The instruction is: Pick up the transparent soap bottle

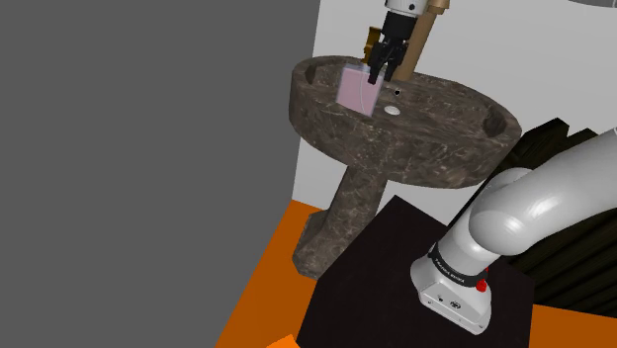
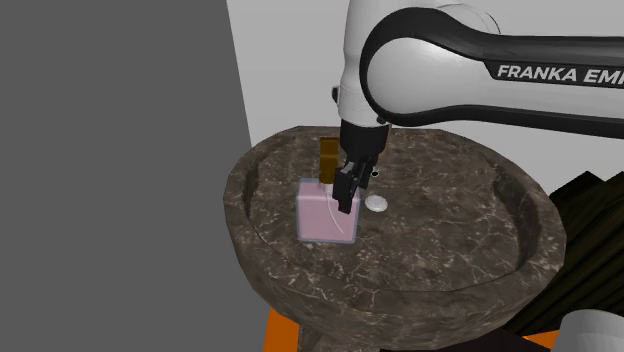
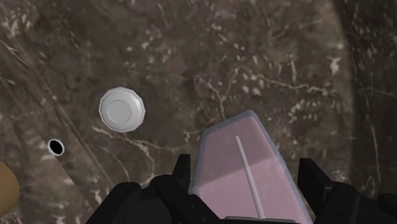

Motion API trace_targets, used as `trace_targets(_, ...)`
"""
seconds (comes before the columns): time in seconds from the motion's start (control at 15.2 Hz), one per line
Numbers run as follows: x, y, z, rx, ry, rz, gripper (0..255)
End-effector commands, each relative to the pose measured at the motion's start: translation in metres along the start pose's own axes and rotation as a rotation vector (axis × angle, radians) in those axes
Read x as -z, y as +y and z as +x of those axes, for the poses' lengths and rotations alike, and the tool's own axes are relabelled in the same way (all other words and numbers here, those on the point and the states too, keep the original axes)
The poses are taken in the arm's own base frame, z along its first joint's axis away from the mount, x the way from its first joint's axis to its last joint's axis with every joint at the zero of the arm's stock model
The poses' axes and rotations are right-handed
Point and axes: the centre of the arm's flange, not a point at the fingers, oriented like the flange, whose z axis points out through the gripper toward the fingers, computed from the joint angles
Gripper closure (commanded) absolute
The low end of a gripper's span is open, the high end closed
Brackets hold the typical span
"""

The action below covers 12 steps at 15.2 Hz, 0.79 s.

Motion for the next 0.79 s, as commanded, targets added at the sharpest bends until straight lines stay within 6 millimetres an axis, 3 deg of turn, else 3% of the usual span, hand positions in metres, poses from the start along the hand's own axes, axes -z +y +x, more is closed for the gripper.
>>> trace_targets(0.0,-0.003,0.001,0.001,-0.001,-0.005,0.0,255)
trace_targets(0.73,0.05,-0.002,-0.001,-0.001,-0.005,0.001,255)
